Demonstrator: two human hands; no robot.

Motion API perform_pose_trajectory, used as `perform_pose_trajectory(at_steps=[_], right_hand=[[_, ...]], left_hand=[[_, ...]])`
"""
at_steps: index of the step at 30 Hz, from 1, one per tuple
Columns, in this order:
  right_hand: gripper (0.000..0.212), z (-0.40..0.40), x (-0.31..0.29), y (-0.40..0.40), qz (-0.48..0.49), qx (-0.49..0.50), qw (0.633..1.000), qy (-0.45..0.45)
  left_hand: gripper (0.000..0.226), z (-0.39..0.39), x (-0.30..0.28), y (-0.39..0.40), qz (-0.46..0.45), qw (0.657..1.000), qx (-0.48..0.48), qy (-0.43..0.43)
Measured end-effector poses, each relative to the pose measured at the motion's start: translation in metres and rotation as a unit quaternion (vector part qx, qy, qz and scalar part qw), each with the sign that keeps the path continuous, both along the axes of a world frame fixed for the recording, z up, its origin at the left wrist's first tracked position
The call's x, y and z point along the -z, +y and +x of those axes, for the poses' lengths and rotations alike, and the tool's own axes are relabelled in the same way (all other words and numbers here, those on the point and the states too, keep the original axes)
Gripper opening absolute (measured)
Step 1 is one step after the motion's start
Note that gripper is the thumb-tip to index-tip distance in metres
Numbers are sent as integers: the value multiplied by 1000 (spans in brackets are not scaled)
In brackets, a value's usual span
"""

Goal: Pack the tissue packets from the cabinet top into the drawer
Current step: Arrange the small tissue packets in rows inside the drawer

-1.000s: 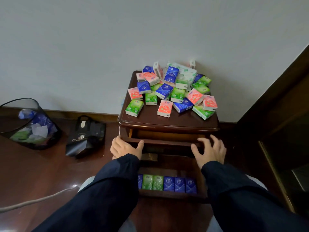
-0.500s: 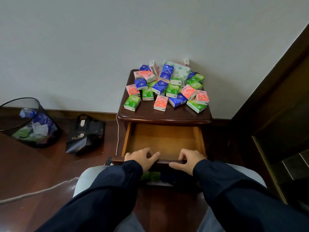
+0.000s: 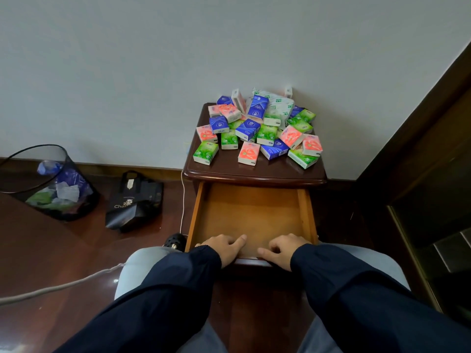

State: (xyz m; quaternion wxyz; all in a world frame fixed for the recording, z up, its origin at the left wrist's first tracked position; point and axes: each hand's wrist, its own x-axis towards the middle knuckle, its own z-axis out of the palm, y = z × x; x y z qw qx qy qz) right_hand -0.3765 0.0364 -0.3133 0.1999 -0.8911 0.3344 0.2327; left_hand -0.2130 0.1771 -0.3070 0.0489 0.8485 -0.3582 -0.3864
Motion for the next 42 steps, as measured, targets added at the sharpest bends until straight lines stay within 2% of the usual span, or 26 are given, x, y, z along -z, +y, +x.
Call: perform_pose_trajectory(at_steps=[2,4,7,9,12,17,21,23,26,29,32,35,39,42], right_hand=[[64,6,-5,-4,5,-9,1000,16],[52,16,-14,-13,21,-3,1000,0],[32,37,-35,-33,27,55,989,-134],[29,54,-49,-48,11,83,971,-225],[43,82,-65,-70,-39,70,961,-266],[72,126,-67,-90,-70,13,969,-237],[84,147,-51,-96,-111,10,977,-182],[80,152,-43,-98,-138,21,973,-181],[60,157,-37,-102,-157,35,958,-236],[43,161,-39,-109,-119,38,959,-255],[39,166,-45,-113,-58,43,958,-278],[47,166,-50,-102,13,44,954,-295],[60,158,-35,-66,40,-39,950,-308],[59,154,-5,-41,78,-90,956,-269]], left_hand=[[76,1,-3,-3,-18,1000,-4,22],[66,5,-8,-10,-61,996,-19,60],[45,20,-21,-27,-153,984,-54,74],[31,34,-32,-43,-221,972,-77,30],[27,61,-46,-66,-285,950,-109,-67],[60,104,-48,-90,-263,929,-107,-238],[71,130,-37,-99,-211,927,-96,-295],[68,138,-30,-102,-197,928,-93,-303],[57,144,-21,-108,-207,925,-110,-299],[49,149,-16,-115,-225,912,-137,-313],[34,156,-18,-116,-243,908,-133,-313],[28,155,-18,-103,-256,901,-153,-315],[29,144,-6,-60,-316,870,-248,-285],[29,139,6,-29,-311,869,-296,-246]])
